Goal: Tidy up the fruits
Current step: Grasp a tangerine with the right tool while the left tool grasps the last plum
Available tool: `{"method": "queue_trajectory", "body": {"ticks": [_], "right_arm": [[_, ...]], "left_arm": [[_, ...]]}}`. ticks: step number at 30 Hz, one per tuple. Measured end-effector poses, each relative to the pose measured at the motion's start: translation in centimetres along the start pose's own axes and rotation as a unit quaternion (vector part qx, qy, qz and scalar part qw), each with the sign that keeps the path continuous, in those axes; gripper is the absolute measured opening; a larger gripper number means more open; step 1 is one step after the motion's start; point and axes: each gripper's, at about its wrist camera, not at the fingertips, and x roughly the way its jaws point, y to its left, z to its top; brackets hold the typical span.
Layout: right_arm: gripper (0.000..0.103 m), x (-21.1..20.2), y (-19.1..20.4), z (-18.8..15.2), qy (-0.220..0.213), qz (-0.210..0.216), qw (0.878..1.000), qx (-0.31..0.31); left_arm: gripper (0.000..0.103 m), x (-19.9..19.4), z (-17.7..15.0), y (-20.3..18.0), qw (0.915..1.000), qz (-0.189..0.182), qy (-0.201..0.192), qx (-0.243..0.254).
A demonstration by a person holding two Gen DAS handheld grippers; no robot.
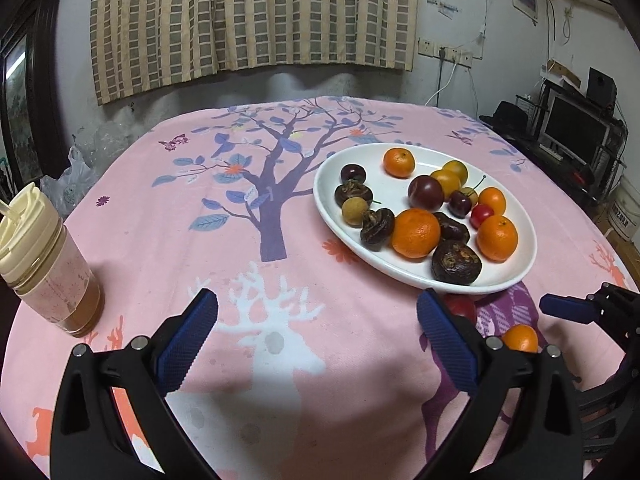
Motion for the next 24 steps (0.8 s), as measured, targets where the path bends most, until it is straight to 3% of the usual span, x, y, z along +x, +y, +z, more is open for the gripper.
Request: {"method": "queue_trajectory", "body": {"ticks": [6,10,13,16,20,24], "right_arm": [[0.068,0.5,0.6,-0.3,0.019,0.006,1.0,-0.013],[0.055,1.1,1.3,-0.7,0.038,0.007,0.999,-0.025],[0.039,1.5,1.2,-0.9,0.042,-0.016,0.999,-0.029],[0.037,1.3,-0.1,-0.6,0.042,0.015,0.999,0.012],[0.037,-0.1,-1.6,-0.3,0.011,0.02,0.998,0.057],[0.037,-1.4,-3.5,-0.1,-0.016,0.027,0.994,0.103]], "left_arm": [[0.098,0.2,-0.1,-0.1,1.0,0.003,0.004,0.005],[0.098,0.5,-0.2,-0.2,0.9999,0.003,0.01,0.005],[0.098,0.6,-0.2,-0.2,0.9999,0.003,0.011,0.004],[0.098,0.7,-0.3,-0.2,0.9999,0.0,0.015,0.002],[0.098,0.8,-0.7,-1.0,0.9993,-0.03,0.022,0.009],[0.098,0.9,-1.4,-2.8,0.9943,-0.095,0.041,0.026]]}}
